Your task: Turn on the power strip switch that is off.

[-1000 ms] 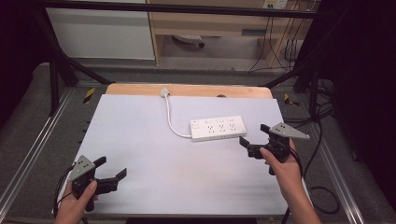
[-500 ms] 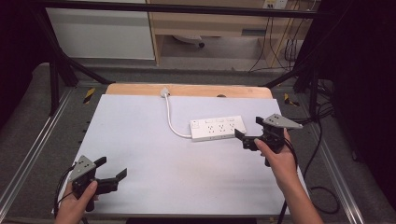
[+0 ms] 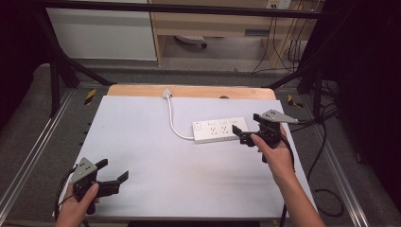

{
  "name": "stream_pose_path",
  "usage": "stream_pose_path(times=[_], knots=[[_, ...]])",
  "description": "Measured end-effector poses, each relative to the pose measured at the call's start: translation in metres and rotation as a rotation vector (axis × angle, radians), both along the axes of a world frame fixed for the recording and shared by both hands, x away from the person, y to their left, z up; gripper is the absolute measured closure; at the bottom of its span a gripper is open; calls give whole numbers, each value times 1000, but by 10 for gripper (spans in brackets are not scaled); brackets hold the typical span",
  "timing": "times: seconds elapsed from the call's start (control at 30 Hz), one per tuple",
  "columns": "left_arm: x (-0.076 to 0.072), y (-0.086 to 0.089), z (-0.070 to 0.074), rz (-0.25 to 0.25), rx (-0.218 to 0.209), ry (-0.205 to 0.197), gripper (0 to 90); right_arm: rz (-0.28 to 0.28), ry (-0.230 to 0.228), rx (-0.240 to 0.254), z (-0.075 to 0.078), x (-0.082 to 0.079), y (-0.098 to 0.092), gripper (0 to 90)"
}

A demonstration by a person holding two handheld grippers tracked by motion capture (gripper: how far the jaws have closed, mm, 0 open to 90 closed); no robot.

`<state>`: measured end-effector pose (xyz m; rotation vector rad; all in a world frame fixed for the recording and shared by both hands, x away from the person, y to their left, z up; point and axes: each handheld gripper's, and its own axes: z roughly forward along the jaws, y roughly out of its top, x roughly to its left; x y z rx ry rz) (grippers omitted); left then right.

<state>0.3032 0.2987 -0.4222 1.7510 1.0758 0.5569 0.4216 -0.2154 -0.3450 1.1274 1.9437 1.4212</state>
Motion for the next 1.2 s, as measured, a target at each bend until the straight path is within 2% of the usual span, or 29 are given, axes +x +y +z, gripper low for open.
stream_pose_path(times=[0.47, 0.9, 1.2], knots=[[0, 0, 0, -2, 4, 2, 59, -26, 12, -7, -2, 16, 11, 37], [0, 0, -1, -1, 9, 3, 59, -25, 22, 11, -6, 26, 20, 47], [1, 0, -1, -3, 11, 2, 58, -27, 30, 1, -12, 33, 24, 45]])
